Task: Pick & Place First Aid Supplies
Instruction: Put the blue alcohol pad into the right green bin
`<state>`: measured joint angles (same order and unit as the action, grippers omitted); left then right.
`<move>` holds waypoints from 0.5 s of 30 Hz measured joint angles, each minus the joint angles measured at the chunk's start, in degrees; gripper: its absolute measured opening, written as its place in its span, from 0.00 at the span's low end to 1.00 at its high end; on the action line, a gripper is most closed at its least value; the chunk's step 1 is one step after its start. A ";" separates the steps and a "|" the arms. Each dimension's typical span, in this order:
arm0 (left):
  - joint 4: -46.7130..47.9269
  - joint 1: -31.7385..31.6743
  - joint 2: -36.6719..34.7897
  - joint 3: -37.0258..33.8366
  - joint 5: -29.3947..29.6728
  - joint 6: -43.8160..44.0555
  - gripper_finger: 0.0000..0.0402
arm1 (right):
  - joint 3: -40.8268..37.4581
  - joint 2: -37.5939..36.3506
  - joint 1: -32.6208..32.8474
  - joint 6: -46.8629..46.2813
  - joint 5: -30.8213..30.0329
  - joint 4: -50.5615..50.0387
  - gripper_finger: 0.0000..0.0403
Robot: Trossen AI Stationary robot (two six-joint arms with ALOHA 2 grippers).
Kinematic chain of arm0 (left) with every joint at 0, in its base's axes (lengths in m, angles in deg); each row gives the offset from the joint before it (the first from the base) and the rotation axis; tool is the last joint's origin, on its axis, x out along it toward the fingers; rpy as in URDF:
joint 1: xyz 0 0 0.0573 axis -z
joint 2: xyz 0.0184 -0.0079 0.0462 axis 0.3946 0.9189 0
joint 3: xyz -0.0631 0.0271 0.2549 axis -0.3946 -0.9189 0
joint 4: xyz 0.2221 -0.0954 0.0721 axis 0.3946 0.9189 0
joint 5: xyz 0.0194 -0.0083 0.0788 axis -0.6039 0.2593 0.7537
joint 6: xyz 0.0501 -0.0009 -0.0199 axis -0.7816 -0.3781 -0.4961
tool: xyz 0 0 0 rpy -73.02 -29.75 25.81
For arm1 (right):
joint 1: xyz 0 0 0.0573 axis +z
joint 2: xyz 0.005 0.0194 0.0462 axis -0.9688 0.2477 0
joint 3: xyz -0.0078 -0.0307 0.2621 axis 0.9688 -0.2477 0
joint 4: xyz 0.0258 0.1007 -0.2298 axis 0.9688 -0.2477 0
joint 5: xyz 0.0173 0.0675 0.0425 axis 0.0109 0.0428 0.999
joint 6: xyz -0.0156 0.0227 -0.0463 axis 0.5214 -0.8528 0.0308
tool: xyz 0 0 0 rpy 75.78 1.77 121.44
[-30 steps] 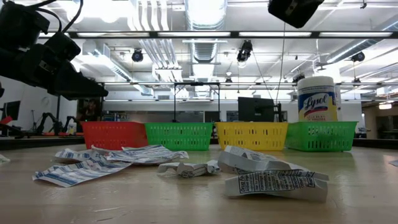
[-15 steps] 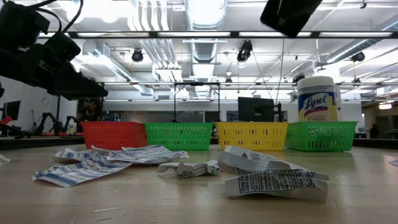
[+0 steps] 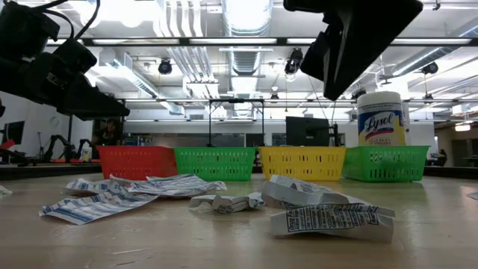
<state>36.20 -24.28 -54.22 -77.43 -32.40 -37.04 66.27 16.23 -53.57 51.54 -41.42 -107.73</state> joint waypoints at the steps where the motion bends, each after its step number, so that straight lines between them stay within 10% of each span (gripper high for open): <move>1: -0.01 0.00 0.00 0.00 0.00 0.00 0.28 | 0.00 0.15 0.02 0.37 0.02 -0.06 0.22; 15: -0.02 0.00 0.09 0.00 0.00 -0.02 0.28 | 0.07 6.27 0.02 6.54 2.34 4.76 0.21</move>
<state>36.18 -24.28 -54.14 -77.43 -32.40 -37.06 66.34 22.50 -53.55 58.08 -39.08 -102.97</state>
